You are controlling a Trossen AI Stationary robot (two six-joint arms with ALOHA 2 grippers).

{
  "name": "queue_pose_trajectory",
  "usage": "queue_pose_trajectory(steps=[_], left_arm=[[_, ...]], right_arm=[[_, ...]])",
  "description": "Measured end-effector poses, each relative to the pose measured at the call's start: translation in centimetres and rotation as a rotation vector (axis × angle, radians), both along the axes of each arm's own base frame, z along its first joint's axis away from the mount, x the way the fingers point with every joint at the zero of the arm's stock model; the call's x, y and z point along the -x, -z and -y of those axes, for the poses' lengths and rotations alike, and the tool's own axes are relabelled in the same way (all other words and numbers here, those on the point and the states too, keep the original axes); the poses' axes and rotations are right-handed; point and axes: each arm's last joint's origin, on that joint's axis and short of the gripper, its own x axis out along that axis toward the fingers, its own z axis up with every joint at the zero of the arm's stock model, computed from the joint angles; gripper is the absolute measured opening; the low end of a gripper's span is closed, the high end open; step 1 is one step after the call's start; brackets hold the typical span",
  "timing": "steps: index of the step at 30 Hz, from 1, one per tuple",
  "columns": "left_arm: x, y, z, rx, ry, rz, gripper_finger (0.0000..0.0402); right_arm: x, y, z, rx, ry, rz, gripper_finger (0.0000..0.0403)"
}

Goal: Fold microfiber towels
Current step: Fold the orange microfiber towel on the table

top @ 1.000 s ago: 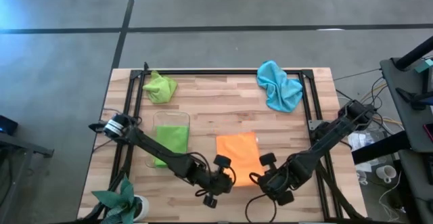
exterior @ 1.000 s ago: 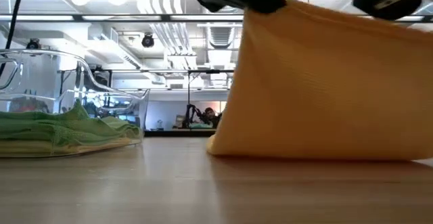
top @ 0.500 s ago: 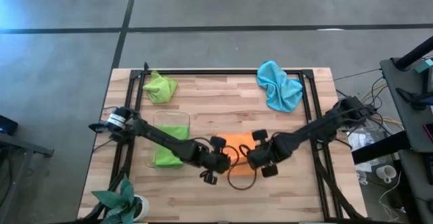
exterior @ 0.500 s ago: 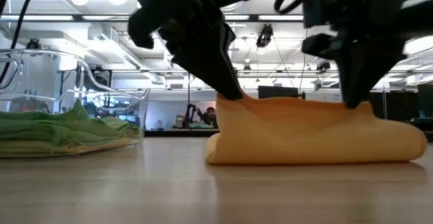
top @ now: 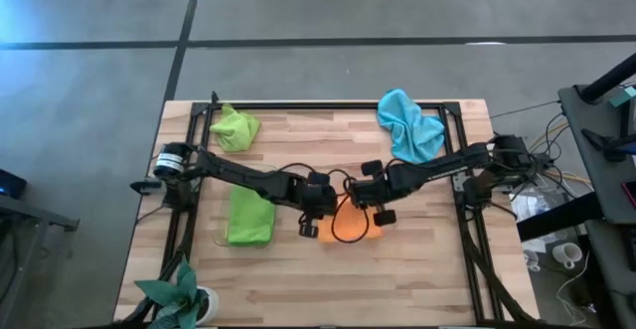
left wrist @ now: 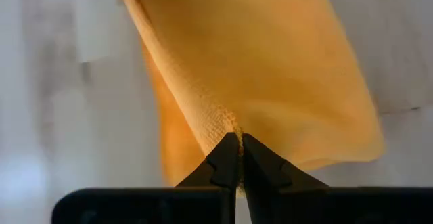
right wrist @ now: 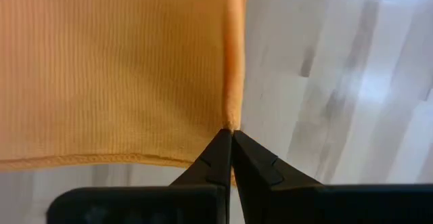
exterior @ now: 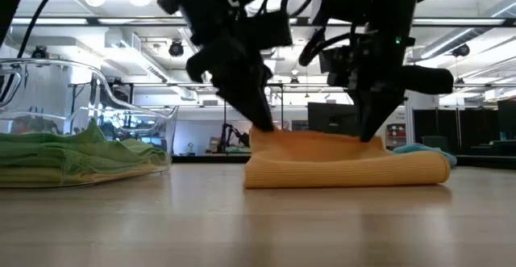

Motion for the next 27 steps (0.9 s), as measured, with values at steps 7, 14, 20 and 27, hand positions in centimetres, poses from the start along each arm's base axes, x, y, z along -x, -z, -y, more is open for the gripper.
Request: queue_pose_trajectory(steps=[7,14,20,27], left_arm=[[0.4,1.1,-0.4,-0.006,-0.018,-0.01,0.0],[0.4,1.3,-0.7,-0.033,-0.042,0.002,0.0],[0.3,1.3,-0.7,-0.037,-0.046,0.003,0.0],[0.4,1.1,-0.7,-0.047,-0.046,0.009,0.0029]], right_arm=[[-0.3,0.8,0.0,-0.022,-0.052,-0.034,0.0009],[-0.9,1.6,0.1,-0.021,-0.051,-0.023,0.0009],[-0.9,2.0,0.0,-0.02,-0.048,-0.034,0.0009],[-0.7,1.3,-0.2,-0.015,-0.02,-0.045,0.0028]])
